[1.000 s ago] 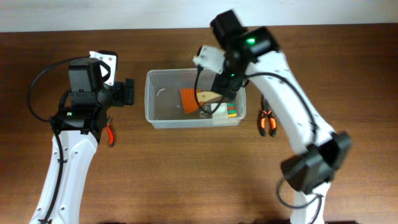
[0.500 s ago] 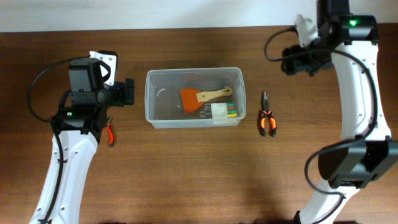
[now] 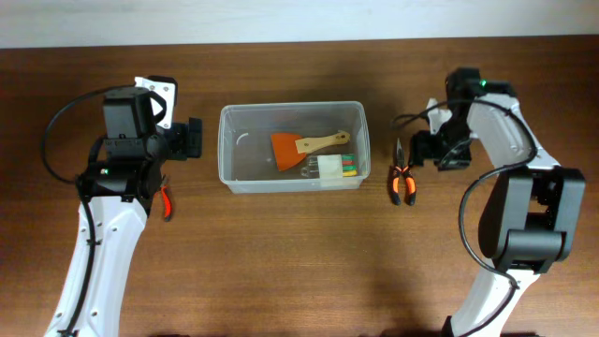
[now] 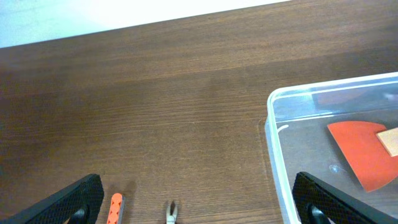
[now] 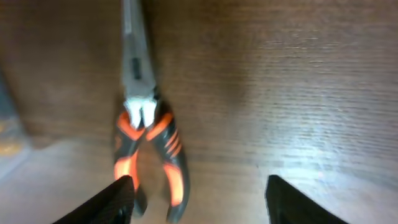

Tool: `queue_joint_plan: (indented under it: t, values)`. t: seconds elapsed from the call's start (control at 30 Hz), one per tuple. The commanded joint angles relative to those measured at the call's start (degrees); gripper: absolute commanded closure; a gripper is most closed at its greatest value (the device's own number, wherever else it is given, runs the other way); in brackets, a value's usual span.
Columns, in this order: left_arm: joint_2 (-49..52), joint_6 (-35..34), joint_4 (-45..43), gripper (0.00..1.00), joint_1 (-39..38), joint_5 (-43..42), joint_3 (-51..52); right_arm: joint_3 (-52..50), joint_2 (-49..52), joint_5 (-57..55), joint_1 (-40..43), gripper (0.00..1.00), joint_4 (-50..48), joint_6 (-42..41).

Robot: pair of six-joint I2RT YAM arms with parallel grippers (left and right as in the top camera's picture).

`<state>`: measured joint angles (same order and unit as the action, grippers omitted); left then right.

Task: Pack container
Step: 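Lower the right gripper onto the orange-black pliers handles and grasp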

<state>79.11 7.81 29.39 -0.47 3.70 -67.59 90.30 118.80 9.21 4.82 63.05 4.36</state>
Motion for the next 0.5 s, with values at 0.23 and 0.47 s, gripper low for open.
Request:
queue_joint_plan:
  t: [0.23,0.47]
  values:
    - [0.3,-0.5,-0.2,0.01,0.0,0.6,-1.1,-9.8,-0.1,0.5,-0.4,0.45,-9.9,-0.4]
    - [0.3,-0.5,-0.2,0.01,0.0,0.6,-1.1,-10.6,-0.1,-3.9,-2.6,0.45,-10.2,-0.4]
